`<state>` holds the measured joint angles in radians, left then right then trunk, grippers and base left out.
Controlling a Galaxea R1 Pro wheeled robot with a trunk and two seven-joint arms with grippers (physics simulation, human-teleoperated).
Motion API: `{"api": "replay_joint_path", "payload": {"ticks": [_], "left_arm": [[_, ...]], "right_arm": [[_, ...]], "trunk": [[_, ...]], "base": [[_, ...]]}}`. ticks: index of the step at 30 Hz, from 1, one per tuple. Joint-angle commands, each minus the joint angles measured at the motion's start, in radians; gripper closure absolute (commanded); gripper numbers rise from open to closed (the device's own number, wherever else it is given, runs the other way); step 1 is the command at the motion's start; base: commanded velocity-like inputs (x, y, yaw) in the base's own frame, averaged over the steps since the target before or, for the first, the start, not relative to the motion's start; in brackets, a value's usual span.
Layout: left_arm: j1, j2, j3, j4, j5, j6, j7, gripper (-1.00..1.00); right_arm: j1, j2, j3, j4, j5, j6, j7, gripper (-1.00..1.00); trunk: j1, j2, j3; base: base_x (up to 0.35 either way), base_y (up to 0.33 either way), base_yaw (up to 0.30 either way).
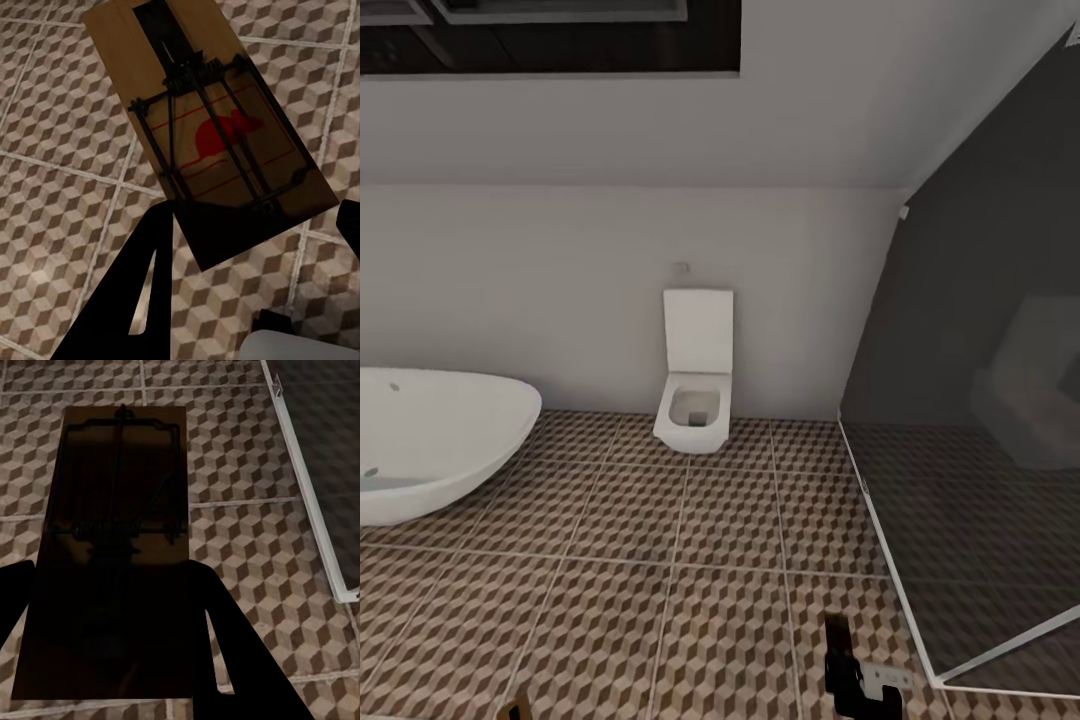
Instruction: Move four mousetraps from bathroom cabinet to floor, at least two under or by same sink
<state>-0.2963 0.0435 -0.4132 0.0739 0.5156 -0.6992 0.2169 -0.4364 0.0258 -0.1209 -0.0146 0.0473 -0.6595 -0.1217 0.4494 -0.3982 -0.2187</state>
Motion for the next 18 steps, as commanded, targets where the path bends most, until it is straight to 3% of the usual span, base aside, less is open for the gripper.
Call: {"api": "replay_joint_path", "payload": {"ticks": [1, 18], "left_arm": [[-0.001, -0.001, -0.008, 0.003, -0.002, -0.003, 0.009, 1.00], [-0.001, -0.001, -0.008, 0.003, -0.002, -0.003, 0.009, 1.00]], "right_arm": [[-0.001, 0.000, -0.006, 0.001, 0.003, -0.003, -0.003, 1.00], [-0.001, 0.000, -0.006, 0.001, 0.003, -0.003, -0.003, 1.00]], "trunk": [[0.001, -0.002, 0.000], [0.001, -0.002, 0.027]], "base": [[0.000, 0.000, 0.000], [0.000, 0.000, 0.000]]}}
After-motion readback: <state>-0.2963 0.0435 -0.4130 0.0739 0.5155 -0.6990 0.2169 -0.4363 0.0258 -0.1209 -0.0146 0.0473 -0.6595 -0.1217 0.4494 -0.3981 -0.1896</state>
